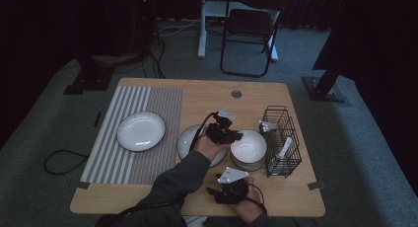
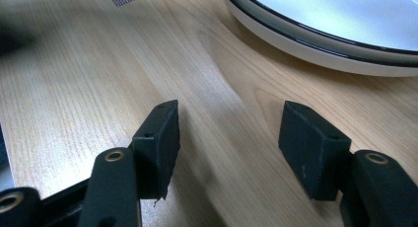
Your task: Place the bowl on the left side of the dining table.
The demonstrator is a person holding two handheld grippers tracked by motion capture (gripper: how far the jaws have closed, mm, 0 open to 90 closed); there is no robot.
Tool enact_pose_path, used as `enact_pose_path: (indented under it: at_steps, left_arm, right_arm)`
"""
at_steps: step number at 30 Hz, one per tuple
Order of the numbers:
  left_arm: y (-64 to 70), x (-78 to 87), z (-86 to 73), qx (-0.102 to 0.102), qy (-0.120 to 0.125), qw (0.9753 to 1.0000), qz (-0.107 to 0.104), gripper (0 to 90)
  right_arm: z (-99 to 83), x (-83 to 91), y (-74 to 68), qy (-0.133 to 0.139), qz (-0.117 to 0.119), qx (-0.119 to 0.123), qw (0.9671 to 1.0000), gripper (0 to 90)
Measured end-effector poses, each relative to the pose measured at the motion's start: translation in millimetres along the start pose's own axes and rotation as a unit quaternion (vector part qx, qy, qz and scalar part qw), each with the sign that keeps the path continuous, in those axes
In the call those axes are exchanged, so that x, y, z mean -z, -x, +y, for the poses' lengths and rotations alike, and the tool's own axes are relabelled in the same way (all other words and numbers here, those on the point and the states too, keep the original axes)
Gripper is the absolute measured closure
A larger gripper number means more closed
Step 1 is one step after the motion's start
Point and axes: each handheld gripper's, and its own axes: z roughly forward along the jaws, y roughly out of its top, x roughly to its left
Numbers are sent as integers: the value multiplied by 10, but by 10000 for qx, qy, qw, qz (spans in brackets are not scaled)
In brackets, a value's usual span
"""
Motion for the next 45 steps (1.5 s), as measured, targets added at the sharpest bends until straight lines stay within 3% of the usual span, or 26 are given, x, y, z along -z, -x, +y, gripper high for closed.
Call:
enact_pose_path:
  at_steps: [17,22,45]
  left_arm:
    - [-44,194,21,43,236,9997,17,825]
    - [-90,261,15,172,380,9991,-88,825]
    - [-293,570,-60,342,632,9974,91,823]
  right_arm:
    - [0,0,1,-4,-7,4,10000,404]
    - [0,0,2,-1,-8,19,10000,405]
    - [0,-1,2,2,0,15,10000,405]
